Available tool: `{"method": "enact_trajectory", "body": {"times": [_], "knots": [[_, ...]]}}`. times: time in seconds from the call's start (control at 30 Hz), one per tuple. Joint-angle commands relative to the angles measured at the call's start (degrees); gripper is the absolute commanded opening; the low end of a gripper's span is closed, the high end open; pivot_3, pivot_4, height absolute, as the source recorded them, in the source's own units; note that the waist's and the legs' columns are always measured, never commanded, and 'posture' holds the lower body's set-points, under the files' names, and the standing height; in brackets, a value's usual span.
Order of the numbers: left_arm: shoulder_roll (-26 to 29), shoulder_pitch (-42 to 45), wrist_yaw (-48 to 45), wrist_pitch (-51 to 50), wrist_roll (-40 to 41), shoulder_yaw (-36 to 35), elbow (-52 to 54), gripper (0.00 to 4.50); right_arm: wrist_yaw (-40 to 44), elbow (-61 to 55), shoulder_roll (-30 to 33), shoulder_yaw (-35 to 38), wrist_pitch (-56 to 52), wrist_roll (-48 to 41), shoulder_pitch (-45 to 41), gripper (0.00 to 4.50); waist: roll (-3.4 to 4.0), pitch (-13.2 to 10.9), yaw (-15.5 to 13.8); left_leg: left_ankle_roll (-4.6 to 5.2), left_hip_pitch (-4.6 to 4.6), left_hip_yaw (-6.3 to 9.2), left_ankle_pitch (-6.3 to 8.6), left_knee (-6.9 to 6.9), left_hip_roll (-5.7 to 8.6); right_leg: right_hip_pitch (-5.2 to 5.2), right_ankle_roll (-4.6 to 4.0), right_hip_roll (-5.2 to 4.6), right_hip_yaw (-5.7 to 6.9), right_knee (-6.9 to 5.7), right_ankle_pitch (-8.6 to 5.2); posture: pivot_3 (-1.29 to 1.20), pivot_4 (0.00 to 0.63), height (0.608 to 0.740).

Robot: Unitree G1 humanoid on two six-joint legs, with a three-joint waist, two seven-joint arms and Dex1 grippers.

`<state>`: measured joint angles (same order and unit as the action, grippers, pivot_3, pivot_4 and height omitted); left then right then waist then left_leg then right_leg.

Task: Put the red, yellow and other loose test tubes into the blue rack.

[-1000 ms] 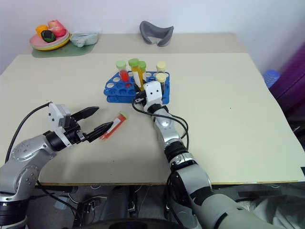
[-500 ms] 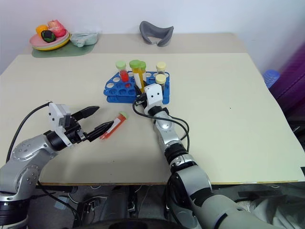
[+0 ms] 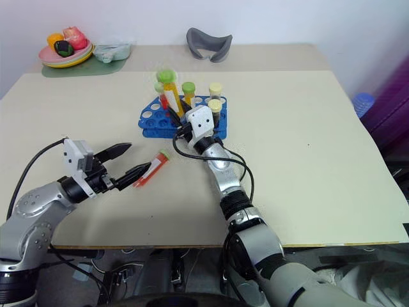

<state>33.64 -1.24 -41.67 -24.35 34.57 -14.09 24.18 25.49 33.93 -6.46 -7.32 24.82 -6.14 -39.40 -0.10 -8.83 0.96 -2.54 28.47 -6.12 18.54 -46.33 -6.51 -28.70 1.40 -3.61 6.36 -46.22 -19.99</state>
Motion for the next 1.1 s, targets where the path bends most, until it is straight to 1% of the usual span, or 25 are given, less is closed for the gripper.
{"method": "enact_trajectory", "body": {"times": [0.03, 0.1, 0.2, 0.3, 0.4, 0.43, 0.53, 0.6, 0.67, 0.77, 0.87, 1.0, 1.1], "knots": [[1.0, -0.6, -0.6, 1.1, 0.9, -3.0, 0.7, 4.5, 5.7, -16.4, 3.4, -2.3, -11.6, -4.0, 2.3, 0.84, 0.0, 0.0, -0.1, 0.0, 0.0, 0.0, 0.0, 0.0, 0.0, 0.0, 0.0, 0.0, 0.0, 0.0, 0.0, 0.0, 0.15, 0.666], [1.6, -1.4, -1.0, 1.1, 0.9, -4.2, 0.4, 4.5, 8.8, -25.9, 7.5, -3.2, -20.7, -6.4, 4.4, 0.84, 0.0, 0.0, -0.3, 0.0, 0.0, 0.02, 0.0, 0.0, 0.01, 0.02, 0.0, -0.01, 0.01, 0.01, 0.0, 0.0, 0.15, 0.666], [2.6, -2.7, -1.8, 1.1, 0.9, -5.8, -0.1, 4.5, 12.7, -39.9, 15.9, -3.9, -36.7, -10.6, 6.8, 0.84, 0.0, 0.0, -0.3, 0.04, -0.03, 0.04, 0.02, 0.0, 0.02, 0.05, 0.0, -0.03, 0.02, 0.04, 0.0, 0.0, 0.15, 0.666], [3.3, -3.4, -2.7, 1.2, 0.8, -6.5, -0.5, 4.5, 16.3, -50.5, 27.1, -2.9, -51.2, -13.4, 8.0, 0.84, 0.0, 0.0, -0.3, 0.28, -0.06, 0.05, 0.16, 0.04, 0.02, 0.09, 0.0, -0.02, 0.04, 0.07, 0.0, 0.0, 0.15, 0.666], [3.4, -3.3, -3.4, 1.0, 0.8, -6.2, -0.8, 4.5, 21.5, -56.7, 39.0, -2.0, -64.0, -17.3, 8.0, 0.84, 0.0, 0.0, -0.3, 0.32, -0.11, 0.04, 0.18, 0.07, 0.03, 0.14, 0.0, -0.02, 0.06, 0.14, 0.0, 0.0, 0.15, 0.666], [3.3, -3.1, -3.6, 1.0, 0.7, -5.8, -1.0, 4.5, 23.4, -57.8, 43.2, -2.7, -67.3, -17.3, 8.0, 0.84, 0.0, 0.0, -0.3, 0.33, -0.12, 0.04, 0.18, 0.08, 0.04, 0.14, -0.01, -0.02, 0.06, 0.15, 0.0, 0.0, 0.15, 0.666], [2.5, -1.3, -3.9, 1.1, 0.3, -3.7, -2.0, 4.5, 28.5, -58.0, 52.5, -5.3, -70.9, -16.0, 8.3, 0.84, -0.04, 0.0, -0.4, 0.34, -0.13, 0.04, 0.19, 0.1, 0.05, 0.18, -0.01, -0.03, 0.1, 0.2, 0.0, 0.0, 0.15, 0.666], [1.9, 0.2, -4.4, 1.1, -0.1, -1.7, -2.6, 4.5, 32.3, -56.0, 57.2, -9.5, -68.4, -12.2, 8.1, 0.84, -0.04, 0.0, -0.4, 0.35, -0.16, 0.05, 0.2, 0.12, 0.05, 0.2, -0.01, -0.02, 0.1, 0.23, 0.0, 0.0, 0.15, 0.666], [1.5, 1.1, -4.9, 1.0, -0.5, 0.1, -2.8, 4.5, 34.6, -53.3, 59.4, -14.6, -65.7, -7.3, 6.6, 0.84, -0.08, 0.0, -0.2, 0.36, -0.16, 0.05, 0.2, 0.13, 0.05, 0.2, -0.01, -0.01, 0.1, 0.25, -0.01, 0.0, 0.15, 0.666], [1.3, 1.6, -5.3, 0.9, -0.9, 2.4, -2.1, 4.5, 37.6, -49.6, 60.5, -20.2, -63.2, -1.1, 3.3, 0.84, -0.06, -0.1, 0.0, 0.37, -0.16, 0.04, 0.2, 0.16, 0.04, 0.17, -0.01, 0.01, 0.06, 0.25, 0.0, 0.0, 0.15, 0.666], [0.8, 1.8, -4.7, 0.8, -0.5, 3.5, -1.2, 4.5, 40.4, -46.0, 59.8, -22.7, -61.2, 2.1, 0.7, 0.84, -0.12, -0.1, -0.2, 0.36, -0.24, 0.02, 0.2, 0.2, 0.03, 0.2, -0.01, 0.03, 0.05, 0.25, 0.0, 0.0, 0.15, 0.666], [0.2, 1.0, -3.7, 0.7, -0.4, 4.6, 0.4, 4.5, 44.6, -40.2, 59.3, -25.5, -56.1, 6.4, -2.1, 0.84, -0.24, -0.1, -0.4, 0.36, -0.25, 0.01, 0.2, 0.15, 0.05, 0.26, 0.0, -0.03, 0.06, 0.26, 0.0, 0.0, 0.15, 0.666], [0.0, 0.8, -3.5, 0.5, -0.4, 4.9, 1.0, 4.5, 46.7, -37.9, 58.7, -26.0, -54.0, 7.8, -3.1, 0.84, -0.26, -0.1, -0.5, 0.36, -0.26, 0.01, 0.2, 0.12, 0.04, 0.29, 0.0, -0.03, 0.07, 0.26, 0.0, 0.0, 0.15, 0.666]]}}
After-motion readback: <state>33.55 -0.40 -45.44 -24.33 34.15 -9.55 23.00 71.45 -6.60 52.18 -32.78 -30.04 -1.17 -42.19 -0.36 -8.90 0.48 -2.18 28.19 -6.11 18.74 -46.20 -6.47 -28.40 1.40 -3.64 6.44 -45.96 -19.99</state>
